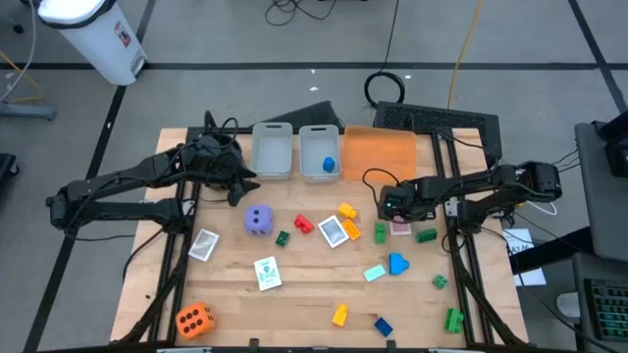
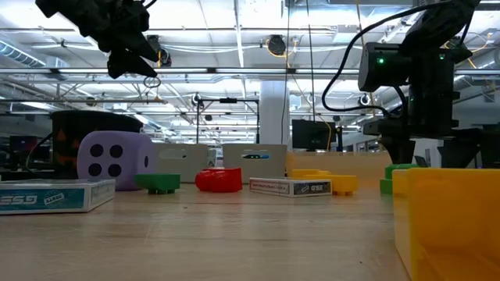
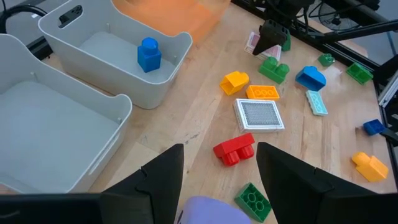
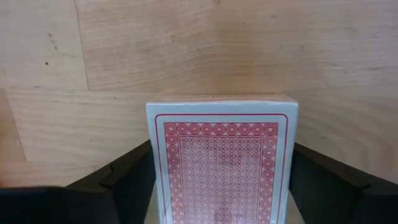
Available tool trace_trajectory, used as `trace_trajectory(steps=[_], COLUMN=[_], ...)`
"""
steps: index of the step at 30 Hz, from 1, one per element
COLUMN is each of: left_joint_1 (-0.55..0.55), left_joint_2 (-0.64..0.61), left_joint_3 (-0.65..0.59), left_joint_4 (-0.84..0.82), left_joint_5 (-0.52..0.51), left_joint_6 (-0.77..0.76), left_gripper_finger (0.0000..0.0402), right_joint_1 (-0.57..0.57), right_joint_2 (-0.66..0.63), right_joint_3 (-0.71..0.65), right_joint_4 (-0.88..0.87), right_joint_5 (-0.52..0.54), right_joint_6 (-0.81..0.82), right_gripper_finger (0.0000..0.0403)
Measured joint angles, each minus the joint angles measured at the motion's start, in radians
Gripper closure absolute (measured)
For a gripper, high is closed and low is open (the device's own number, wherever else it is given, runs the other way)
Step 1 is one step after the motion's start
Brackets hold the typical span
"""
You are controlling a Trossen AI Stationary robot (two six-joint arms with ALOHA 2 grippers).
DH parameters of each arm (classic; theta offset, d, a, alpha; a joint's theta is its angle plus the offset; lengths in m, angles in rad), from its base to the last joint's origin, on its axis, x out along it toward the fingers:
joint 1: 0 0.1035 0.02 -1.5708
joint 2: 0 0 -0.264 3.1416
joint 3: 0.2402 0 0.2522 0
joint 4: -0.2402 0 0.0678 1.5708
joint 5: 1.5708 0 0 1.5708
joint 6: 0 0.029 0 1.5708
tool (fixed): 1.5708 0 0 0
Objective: Pick & Place Toys
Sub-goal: Put the red playing card into the orange bin
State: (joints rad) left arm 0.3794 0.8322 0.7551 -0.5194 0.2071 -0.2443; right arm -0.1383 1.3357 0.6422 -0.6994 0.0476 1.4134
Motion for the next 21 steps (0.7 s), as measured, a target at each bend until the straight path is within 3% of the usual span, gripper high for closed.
trace_trajectory(steps=[7, 21], left_joint_1=[0.0, 0.0], left_joint_2=[0.0, 0.0], left_joint_3=[0.0, 0.0], left_joint_4=[0.0, 0.0], left_joint_5=[0.0, 0.0], left_joint_6=[0.0, 0.0], left_gripper_finger=[0.019, 0.019], right_joint_1=[0.0, 0.0], right_joint_2=[0.0, -0.066], right_joint_3=[0.0, -0.004], right_joint_4=[0.0, -0.002], right_joint_5=[0.0, 0.003], right_joint_6=[-0.01, -0.015], right_gripper_finger=[0.0088, 0.0103])
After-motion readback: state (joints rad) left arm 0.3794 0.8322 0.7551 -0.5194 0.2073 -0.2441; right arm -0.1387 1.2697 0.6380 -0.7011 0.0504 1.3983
